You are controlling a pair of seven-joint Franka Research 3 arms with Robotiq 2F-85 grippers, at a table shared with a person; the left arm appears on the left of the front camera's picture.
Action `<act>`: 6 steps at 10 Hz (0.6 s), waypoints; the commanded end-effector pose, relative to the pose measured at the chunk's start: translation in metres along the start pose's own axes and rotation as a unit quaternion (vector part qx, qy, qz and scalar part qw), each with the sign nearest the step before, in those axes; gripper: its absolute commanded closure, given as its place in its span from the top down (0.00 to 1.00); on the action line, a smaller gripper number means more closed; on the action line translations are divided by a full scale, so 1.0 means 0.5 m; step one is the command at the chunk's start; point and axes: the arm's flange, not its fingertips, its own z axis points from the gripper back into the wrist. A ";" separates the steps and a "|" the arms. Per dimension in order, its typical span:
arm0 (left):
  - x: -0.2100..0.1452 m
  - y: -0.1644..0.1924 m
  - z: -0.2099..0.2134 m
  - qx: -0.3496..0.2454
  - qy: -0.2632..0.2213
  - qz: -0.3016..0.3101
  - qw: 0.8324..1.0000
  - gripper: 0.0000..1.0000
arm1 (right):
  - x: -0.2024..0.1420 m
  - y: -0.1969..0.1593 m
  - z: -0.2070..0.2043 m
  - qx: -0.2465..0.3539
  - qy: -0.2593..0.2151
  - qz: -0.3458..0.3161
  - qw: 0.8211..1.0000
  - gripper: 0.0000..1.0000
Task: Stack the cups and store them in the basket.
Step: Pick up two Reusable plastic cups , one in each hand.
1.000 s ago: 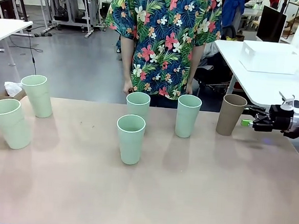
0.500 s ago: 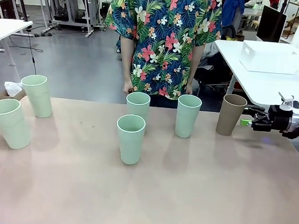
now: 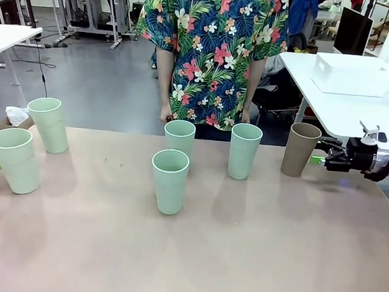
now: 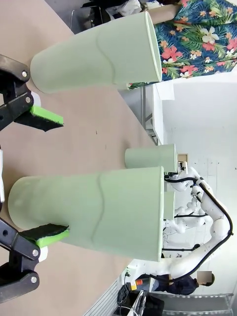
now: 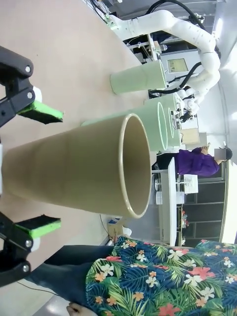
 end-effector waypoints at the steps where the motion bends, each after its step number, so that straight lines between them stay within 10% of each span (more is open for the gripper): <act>1: -0.001 -0.006 -0.011 -0.008 -0.005 -0.013 1.000 1.00 | 0.001 -0.014 -0.018 -0.008 -0.006 0.016 1.000 1.00; 6: 0.005 -0.019 -0.003 -0.032 0.005 -0.014 0.999 1.00 | -0.003 -0.016 -0.031 -0.005 -0.005 0.014 1.000 1.00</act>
